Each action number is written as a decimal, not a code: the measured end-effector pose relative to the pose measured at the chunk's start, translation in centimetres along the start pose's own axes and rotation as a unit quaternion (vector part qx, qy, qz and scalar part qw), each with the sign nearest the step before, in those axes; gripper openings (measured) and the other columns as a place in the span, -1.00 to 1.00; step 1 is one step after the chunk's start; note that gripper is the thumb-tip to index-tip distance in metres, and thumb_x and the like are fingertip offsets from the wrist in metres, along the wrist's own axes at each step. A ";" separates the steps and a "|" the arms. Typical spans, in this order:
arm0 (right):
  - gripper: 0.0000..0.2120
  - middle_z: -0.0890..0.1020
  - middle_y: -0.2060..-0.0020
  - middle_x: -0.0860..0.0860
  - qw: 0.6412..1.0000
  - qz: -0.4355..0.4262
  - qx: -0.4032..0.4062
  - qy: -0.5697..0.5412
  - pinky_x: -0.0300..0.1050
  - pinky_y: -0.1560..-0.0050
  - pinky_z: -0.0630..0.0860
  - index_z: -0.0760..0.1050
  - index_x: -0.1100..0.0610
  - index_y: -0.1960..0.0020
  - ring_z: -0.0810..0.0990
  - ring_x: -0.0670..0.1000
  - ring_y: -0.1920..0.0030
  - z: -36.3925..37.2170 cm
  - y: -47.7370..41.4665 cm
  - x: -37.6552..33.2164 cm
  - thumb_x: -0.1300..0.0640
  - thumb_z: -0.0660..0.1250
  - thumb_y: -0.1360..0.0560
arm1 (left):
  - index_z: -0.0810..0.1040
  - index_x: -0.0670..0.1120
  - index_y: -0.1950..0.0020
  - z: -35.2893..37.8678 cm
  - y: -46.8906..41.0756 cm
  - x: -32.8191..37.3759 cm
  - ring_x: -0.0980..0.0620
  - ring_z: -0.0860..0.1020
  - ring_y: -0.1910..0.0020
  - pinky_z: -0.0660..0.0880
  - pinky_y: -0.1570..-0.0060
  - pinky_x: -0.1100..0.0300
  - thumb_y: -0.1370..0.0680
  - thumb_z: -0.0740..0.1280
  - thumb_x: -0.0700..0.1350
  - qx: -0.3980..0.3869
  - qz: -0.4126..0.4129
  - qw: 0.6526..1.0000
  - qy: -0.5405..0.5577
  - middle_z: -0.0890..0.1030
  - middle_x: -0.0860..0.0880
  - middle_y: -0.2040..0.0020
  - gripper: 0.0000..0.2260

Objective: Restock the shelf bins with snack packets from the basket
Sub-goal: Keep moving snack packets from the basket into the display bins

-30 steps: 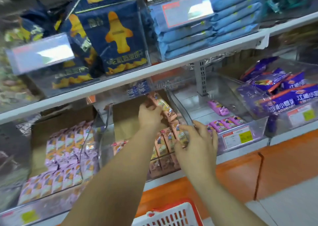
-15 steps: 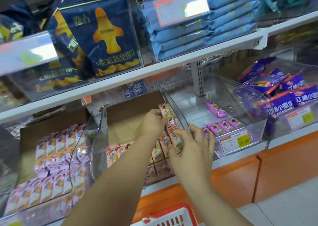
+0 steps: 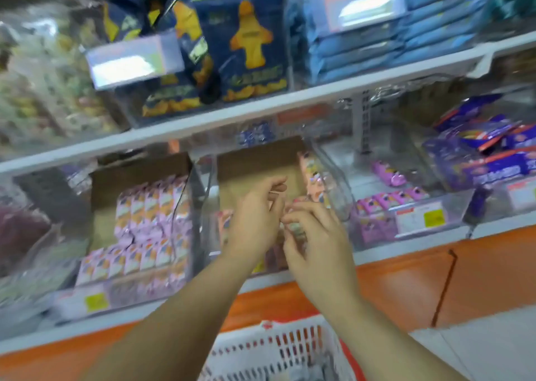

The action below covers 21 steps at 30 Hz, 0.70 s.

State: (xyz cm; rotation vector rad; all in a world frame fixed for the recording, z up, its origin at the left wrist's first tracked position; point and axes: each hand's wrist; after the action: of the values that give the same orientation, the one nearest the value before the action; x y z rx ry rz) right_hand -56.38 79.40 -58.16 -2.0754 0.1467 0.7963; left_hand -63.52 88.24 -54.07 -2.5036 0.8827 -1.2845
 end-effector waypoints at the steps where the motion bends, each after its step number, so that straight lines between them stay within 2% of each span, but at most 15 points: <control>1: -0.85 0.59 0.08 -0.01 0.998 -0.016 -0.043 -0.033 -0.06 0.01 0.45 0.55 0.07 0.10 0.56 0.05 0.03 0.4 0.7 -0.5 0.14 0.22 -0.39 | 0.55 -0.02 -0.17 -1.2 2.0 -0.7 0.31 0.53 0.14 0.45 0.03 0.42 -0.56 0.27 -0.27 0.018 0.009 1.000 0.003 0.57 0.20 0.06 -0.76; 3: -0.85 0.60 0.18 -0.01 0.988 -0.038 -0.140 -0.045 -0.04 0.17 0.48 0.55 0.09 0.09 0.56 0.05 0.15 1.4 2.4 -1.3 0.14 0.22 -0.43 | 0.57 0.00 -0.10 -3.8 5.8 -2.9 0.32 0.54 0.11 0.44 0.05 0.46 -0.56 0.28 -0.26 0.037 0.025 0.999 -0.025 0.57 0.24 0.07 -0.79; 4: -0.86 0.61 0.17 -0.01 0.980 -0.039 -0.194 -0.034 -0.03 0.19 0.49 0.56 0.10 0.06 0.56 0.06 0.16 2.1 3.3 -1.7 0.15 0.24 -0.47 | 0.57 0.00 -0.10 -5.2 7.6 -4.3 0.30 0.53 0.09 0.45 0.03 0.43 -0.57 0.28 -0.25 0.035 0.023 0.998 -0.049 0.56 0.24 0.07 -0.80; 7: -0.85 0.65 0.06 -0.02 0.942 -0.049 -0.331 -0.007 -0.02 0.07 0.53 0.59 0.06 -0.03 0.60 0.07 0.05 4.3 6.4 -2.1 0.15 0.28 -0.50 | 0.57 0.01 -0.06 -8.7 12.5 -9.3 0.16 0.59 0.05 0.51 0.00 0.24 -0.57 0.29 -0.23 0.015 -0.033 0.995 -0.088 0.58 0.19 0.09 -0.83; 9: -0.81 0.64 -0.05 -0.04 0.892 -0.049 -0.448 0.037 -0.07 0.00 0.51 0.57 0.03 -0.11 0.58 0.02 -0.02 5.6 8.1 -1.9 0.12 0.25 -0.53 | 0.59 0.02 -0.06 -10.2 15.7 -12.6 0.07 0.62 0.02 0.55 0.02 0.11 -0.57 0.29 -0.16 0.009 -0.076 0.991 -0.112 0.64 0.13 0.06 -0.86; 11: -0.77 0.61 -0.13 -0.04 0.831 -0.049 -0.547 0.089 -0.10 -0.03 0.49 0.54 0.04 -0.18 0.56 0.00 -0.03 6.7 9.5 -1.6 0.11 0.22 -0.57 | 0.60 0.00 -0.10 -11.2 18.7 -15.7 0.03 0.62 0.00 0.55 0.05 0.08 -0.58 0.29 -0.11 0.006 -0.116 0.986 -0.121 0.66 0.08 -0.01 -0.85; 14: -0.75 0.58 -0.16 -0.08 0.794 -0.028 -0.596 0.116 -0.16 -0.13 0.45 0.50 0.03 -0.23 0.51 -0.08 0.06 8.6 11.3 -1.3 0.11 0.19 -0.59 | 0.59 0.00 -0.14 -12.0 22.6 -19.9 0.00 0.60 -0.03 0.52 0.07 0.12 -0.59 0.27 -0.16 -0.003 -0.179 0.973 -0.148 0.65 0.05 -0.07 -0.82; 16: -0.75 0.58 -0.15 -0.05 0.775 -0.006 -0.620 0.120 -0.09 -0.16 0.47 0.49 0.02 -0.23 0.53 -0.05 0.04 10.3 12.8 -1.3 0.11 0.19 -0.58 | 0.59 -0.02 -0.14 -12.3 24.8 -22.4 -0.07 0.59 -0.05 0.51 0.03 0.08 -0.58 0.25 -0.21 -0.012 -0.194 0.963 -0.188 0.62 0.00 -0.11 -0.79; 19: -0.73 0.56 -0.17 0.03 0.733 0.014 -0.667 0.134 -0.07 -0.06 0.51 0.47 0.05 -0.26 0.56 0.05 -0.03 13.1 15.4 -1.7 0.12 0.20 -0.58 | 0.59 -0.07 -0.15 -12.4 27.8 -26.0 -0.20 0.56 -0.09 0.51 -0.02 -0.03 -0.44 0.26 -0.23 -0.051 -0.195 0.943 -0.263 0.57 -0.10 -0.18 -0.69; 21: -0.73 0.56 -0.17 0.05 0.714 0.014 -0.688 0.127 -0.13 0.05 0.51 0.48 0.06 -0.26 0.56 0.06 -0.07 15.0 17.4 -1.7 0.10 0.21 -0.58 | 0.54 -0.07 -0.25 -12.1 29.4 -27.7 -0.20 0.50 -0.23 0.47 -0.13 -0.07 -0.45 0.30 -0.28 -0.074 -0.219 0.934 -0.272 0.47 -0.11 -0.34 -0.62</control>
State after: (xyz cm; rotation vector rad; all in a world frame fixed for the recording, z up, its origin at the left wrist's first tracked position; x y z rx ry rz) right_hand -71.65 80.21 -75.37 -3.6100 -0.4238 0.6503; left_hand -97.76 81.97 -77.82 -3.0518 0.3105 -0.5428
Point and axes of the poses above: each hand's wrist, its own y-axis away from the middle knuckle, its own z-axis out of the palm, x = y × z
